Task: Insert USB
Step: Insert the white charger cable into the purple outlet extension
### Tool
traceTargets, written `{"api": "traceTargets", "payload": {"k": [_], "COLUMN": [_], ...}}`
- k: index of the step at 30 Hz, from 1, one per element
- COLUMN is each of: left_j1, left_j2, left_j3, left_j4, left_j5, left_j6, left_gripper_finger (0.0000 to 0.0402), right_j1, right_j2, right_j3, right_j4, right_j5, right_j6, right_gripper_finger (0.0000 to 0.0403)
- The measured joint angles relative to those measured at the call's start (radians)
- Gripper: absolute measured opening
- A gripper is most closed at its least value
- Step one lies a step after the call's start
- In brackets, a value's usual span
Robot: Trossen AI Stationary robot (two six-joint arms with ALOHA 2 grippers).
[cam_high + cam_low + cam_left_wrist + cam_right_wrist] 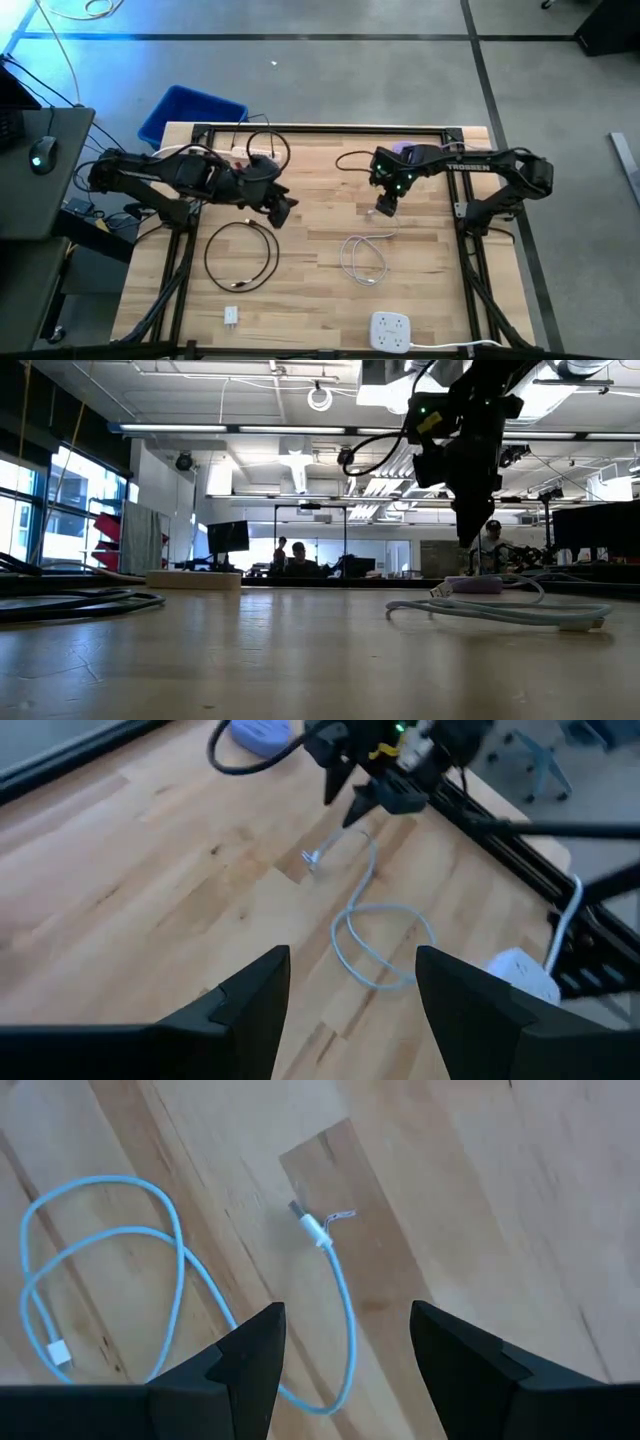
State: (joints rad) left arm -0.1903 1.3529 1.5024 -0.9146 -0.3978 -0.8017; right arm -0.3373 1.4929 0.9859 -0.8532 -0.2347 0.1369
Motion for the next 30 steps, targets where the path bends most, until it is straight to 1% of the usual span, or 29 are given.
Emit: {"api": "traceTargets", "payload": {"k": [5,8,10,14,17,19,22,25,30], "left_j1": [0.058,0.100,0.129,0.170,0.192,0.201,0.205,0.204,0.200], "left_j2": [0.000,0.000,0.000,0.000,0.000,0.000,0.000,0.000,0.000], "left_j3": [0.000,0.000,0.000,0.000,0.001,0.001,0.001,0.001,0.001], "left_j4": [0.010,0.073,0.145,0.290,0.347,0.351,0.341,0.336,0.329], "left_j5": [-0.013,0.031,0.069,0.111,0.126,0.129,0.133,0.163,0.202], "left_j6": [0.000,0.030,0.057,0.127,0.181,0.192,0.193,0.193,0.193], "left_gripper_finger": [0.0195,0.0195,0.0195,0.0195,0.0195,0.0195,0.0195,0.0195,0.0195], "right_j1": [-0.042,-0.053,-0.047,-0.027,-0.009,0.001,0.006,0.011,0.012], "right_j2": [0.040,0.092,0.116,0.149,0.171,0.193,0.235,0.263,0.269], "right_j3": [0.000,0.000,0.000,0.000,0.000,0.000,0.000,0.000,0.000], "right_j4": [0.024,0.069,0.074,0.068,0.093,0.104,0.121,0.149,0.207], "right_j5": [-0.051,-0.097,-0.119,-0.109,-0.075,-0.051,-0.044,-0.027,-0.038], "right_j6": [-0.033,-0.019,-0.038,-0.098,-0.130,-0.165,-0.209,-0.224,-0.226], "right_gripper_finger": [0.0199,0.0199,0.0199,0.0199,0.0199,0.0199,0.0199,0.0197,0.0176]}}
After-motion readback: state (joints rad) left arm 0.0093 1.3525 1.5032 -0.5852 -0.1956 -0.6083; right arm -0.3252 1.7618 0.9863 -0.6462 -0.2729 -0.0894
